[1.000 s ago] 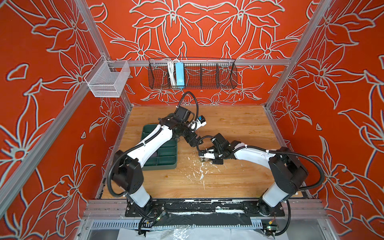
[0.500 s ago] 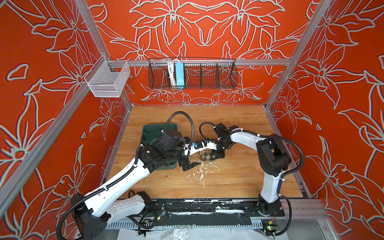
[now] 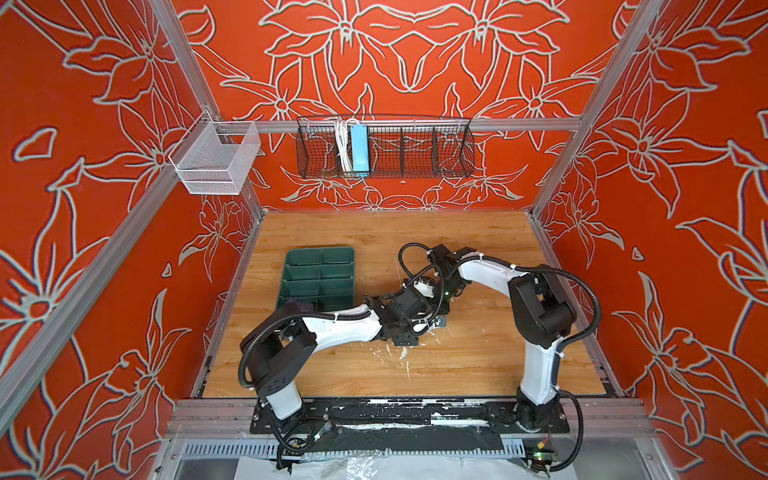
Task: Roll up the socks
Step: 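Roll the sock to its far end with both grippers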
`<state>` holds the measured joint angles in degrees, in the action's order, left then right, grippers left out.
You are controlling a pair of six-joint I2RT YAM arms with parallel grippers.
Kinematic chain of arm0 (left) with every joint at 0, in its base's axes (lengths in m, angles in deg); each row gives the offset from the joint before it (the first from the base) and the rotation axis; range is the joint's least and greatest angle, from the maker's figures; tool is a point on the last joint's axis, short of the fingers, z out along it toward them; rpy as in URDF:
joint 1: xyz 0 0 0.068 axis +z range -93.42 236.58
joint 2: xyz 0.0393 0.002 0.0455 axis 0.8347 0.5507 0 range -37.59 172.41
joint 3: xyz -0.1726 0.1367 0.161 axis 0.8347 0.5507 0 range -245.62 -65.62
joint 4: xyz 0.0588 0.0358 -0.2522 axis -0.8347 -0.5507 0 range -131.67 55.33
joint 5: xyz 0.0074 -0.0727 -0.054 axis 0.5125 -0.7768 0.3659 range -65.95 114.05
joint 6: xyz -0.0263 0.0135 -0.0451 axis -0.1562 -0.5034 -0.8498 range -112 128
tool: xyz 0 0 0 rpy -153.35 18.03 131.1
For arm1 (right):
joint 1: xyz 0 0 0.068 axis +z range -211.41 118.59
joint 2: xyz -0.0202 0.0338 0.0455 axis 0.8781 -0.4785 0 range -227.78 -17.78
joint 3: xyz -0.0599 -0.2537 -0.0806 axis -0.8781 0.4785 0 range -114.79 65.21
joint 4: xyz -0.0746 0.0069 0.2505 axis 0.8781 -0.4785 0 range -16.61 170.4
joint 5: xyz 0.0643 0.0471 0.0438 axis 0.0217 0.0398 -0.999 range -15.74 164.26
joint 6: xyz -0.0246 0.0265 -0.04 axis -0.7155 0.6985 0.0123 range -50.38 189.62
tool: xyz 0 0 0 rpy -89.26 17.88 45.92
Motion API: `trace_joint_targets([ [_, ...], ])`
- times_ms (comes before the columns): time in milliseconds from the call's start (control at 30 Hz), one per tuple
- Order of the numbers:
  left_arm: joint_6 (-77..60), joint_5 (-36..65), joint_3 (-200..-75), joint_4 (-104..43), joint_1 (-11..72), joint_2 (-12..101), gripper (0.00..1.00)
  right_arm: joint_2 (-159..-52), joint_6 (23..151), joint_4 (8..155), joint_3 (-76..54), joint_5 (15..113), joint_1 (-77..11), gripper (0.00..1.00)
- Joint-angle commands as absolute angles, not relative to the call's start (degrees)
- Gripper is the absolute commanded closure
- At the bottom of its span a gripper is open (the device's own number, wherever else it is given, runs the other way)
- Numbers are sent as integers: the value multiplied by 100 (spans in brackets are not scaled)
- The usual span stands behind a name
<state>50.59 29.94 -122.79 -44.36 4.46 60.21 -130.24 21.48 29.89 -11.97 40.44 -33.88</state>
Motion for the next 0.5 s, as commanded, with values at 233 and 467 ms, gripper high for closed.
trace_joint_targets([
  [233,5111,3537,-12937,-4385,463,7123,52,-13164,1697,2098,-1136,3348,-3476,89],
  [467,4912,3723,-12889,-4663,529,7280,100,-12686,1830,2327,-949,3181,-3672,87],
])
